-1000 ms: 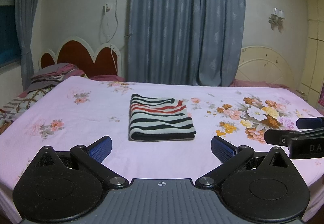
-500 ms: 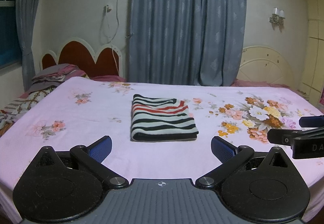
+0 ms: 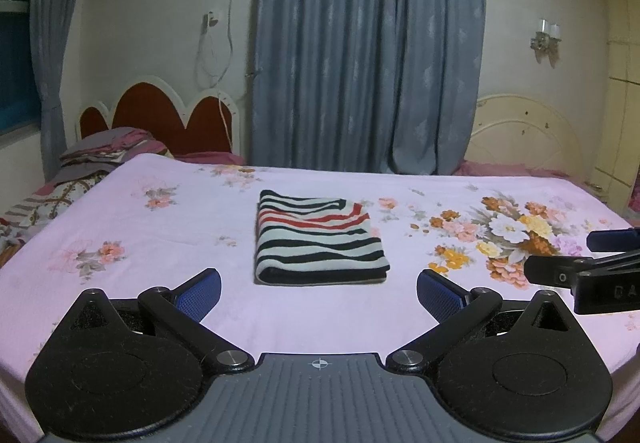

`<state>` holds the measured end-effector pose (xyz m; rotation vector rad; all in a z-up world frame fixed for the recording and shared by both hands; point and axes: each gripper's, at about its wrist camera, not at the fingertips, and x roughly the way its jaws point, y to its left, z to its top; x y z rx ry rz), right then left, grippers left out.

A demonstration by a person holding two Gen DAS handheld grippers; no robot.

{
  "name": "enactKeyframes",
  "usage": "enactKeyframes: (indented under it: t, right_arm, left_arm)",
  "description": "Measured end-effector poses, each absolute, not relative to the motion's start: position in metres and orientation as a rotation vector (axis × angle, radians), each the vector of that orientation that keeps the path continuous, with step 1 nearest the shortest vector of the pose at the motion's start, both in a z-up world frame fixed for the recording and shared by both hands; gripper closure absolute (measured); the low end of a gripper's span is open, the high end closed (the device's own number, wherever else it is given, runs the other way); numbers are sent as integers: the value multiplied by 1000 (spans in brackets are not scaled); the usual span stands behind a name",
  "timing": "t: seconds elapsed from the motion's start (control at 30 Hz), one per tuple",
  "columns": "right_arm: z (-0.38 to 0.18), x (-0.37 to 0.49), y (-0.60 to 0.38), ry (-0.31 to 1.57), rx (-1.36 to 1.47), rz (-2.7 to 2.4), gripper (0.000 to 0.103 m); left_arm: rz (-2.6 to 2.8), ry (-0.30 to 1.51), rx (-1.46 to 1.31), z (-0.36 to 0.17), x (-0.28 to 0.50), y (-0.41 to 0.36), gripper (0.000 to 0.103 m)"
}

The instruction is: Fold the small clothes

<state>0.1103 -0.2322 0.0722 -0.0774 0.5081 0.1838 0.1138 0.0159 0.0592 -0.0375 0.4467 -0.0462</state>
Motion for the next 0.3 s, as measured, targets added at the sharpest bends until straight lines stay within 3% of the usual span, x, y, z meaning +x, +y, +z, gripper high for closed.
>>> enactKeyframes:
  t: [0.3]
  right_arm:
    - [71,112,-233,508,-82,190,1]
  left_arm:
    - [-44,437,-31,62,118,16,0]
